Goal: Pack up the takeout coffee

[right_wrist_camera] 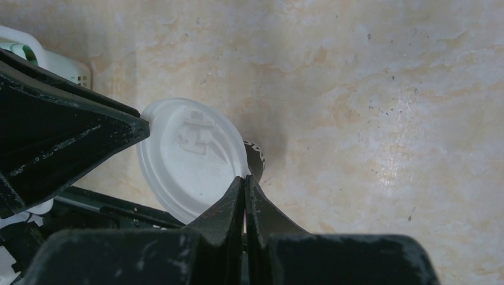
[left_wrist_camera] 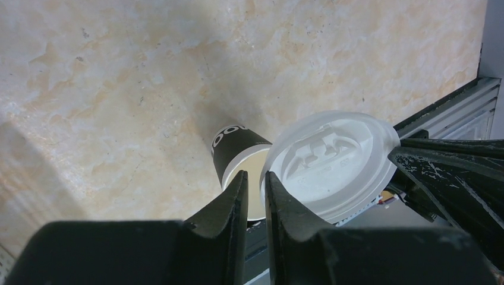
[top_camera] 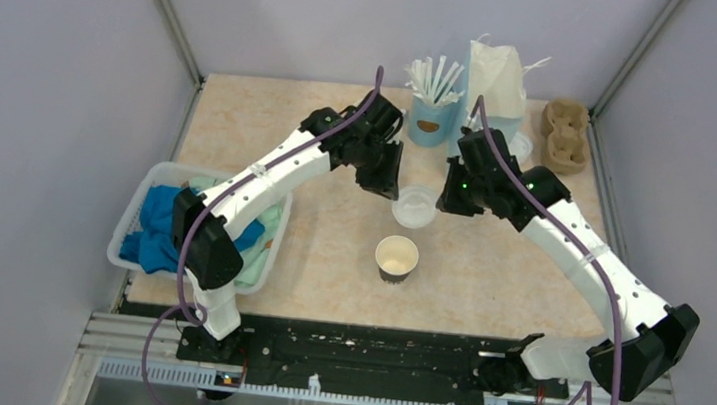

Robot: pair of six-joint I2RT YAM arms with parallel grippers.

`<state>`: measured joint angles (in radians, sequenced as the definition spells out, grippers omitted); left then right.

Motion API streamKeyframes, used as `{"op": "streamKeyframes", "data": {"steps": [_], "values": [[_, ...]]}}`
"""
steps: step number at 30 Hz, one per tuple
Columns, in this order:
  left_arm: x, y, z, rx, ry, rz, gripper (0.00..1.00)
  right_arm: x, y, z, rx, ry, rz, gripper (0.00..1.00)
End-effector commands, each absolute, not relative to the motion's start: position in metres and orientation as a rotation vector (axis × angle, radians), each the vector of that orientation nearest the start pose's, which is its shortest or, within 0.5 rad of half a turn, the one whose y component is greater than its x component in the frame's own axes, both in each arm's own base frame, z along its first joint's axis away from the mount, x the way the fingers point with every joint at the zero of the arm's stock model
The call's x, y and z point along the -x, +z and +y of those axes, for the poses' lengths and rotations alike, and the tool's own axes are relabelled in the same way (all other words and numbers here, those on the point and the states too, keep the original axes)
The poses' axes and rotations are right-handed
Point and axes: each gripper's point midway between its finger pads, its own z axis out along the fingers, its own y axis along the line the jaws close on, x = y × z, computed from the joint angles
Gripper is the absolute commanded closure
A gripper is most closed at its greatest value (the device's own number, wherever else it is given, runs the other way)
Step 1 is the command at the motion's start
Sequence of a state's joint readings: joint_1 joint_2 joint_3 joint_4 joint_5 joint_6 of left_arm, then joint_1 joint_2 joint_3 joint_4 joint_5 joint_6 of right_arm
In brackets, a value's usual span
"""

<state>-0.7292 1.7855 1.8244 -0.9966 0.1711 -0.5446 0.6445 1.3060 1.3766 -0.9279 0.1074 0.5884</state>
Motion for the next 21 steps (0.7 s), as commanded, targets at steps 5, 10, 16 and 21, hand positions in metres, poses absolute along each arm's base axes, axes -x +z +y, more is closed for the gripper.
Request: {"op": "streamKeyframes", "data": {"steps": [5,10,16,21], "values": [[-0.284,0.217,-0.332,-0.344,-0.721,2.65,0.8,-0.268,0.256,0.214,0.026,0.48,2.4,1.0],[-0.282,0.219,-0.334,-0.334,-0.746,2.647,0.8,-0.268,0.26,0.215,0.03,0.488,2.393,1.0],[-0.279,0.221,-0.334,-0.323,-0.774,2.645,0.91,-0.267,0.265,0.216,0.035,0.507,2.383,1.0],[-0.278,0.235,-0.333,-0.273,-0.853,2.637,1.0,-0.263,0.277,0.214,0.064,0.521,2.363,0.86]]}}
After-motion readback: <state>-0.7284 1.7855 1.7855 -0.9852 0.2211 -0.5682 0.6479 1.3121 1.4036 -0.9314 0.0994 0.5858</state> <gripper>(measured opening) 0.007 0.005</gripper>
